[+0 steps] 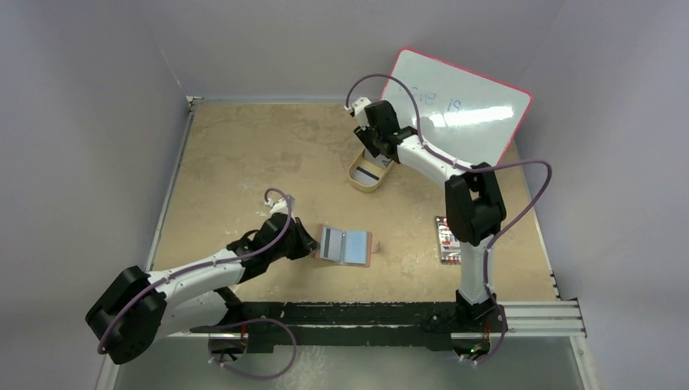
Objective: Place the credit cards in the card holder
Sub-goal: Pick up the credit card from the storage box.
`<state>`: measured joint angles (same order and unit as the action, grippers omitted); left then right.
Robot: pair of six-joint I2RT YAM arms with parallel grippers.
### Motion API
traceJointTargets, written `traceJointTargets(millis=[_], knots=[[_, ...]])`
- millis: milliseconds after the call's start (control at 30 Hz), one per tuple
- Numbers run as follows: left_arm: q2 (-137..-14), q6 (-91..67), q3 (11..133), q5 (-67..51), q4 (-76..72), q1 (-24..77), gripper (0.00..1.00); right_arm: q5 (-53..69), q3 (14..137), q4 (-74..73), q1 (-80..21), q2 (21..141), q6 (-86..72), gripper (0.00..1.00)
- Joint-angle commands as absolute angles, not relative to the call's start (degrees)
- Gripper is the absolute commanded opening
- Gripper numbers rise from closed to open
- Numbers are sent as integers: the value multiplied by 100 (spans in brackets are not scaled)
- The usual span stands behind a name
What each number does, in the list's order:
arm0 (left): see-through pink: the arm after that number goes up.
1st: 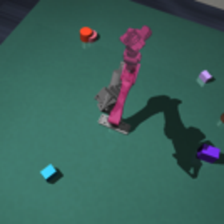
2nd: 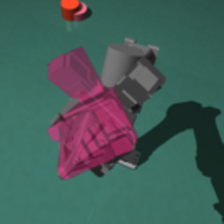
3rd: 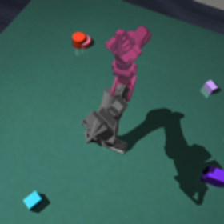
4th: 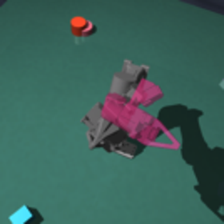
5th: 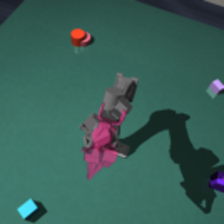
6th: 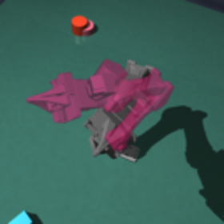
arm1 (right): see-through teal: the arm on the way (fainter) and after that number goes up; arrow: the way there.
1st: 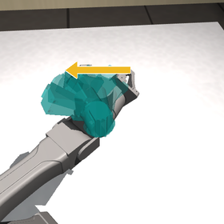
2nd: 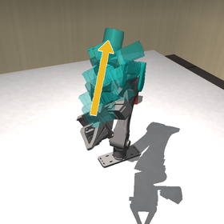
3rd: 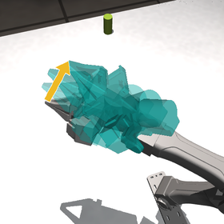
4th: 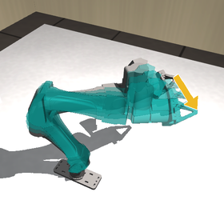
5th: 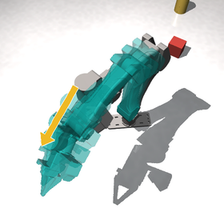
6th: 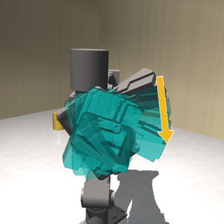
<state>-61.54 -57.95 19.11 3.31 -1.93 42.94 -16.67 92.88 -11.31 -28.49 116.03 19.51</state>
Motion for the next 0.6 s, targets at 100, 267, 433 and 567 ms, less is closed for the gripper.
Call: traceJointTargets(millis=[100,267,433,567], knots=[[-5968,-5858,1893,487,-263,4329,4,-1509,9428,-1070,-2857,11843,1958,57],[-5974,-5844,1902,499,-243,4325,4,-1790,9455,-1001,-2867,12044,2053,60],[-6024,-5837,1908,503,-262,4329,4,-2266,9506,-904,-2866,12200,2115,56],[-6058,-5832,1907,522,-285,4328,4,-2377,9406,-820,-2866,12115,2111,49]])
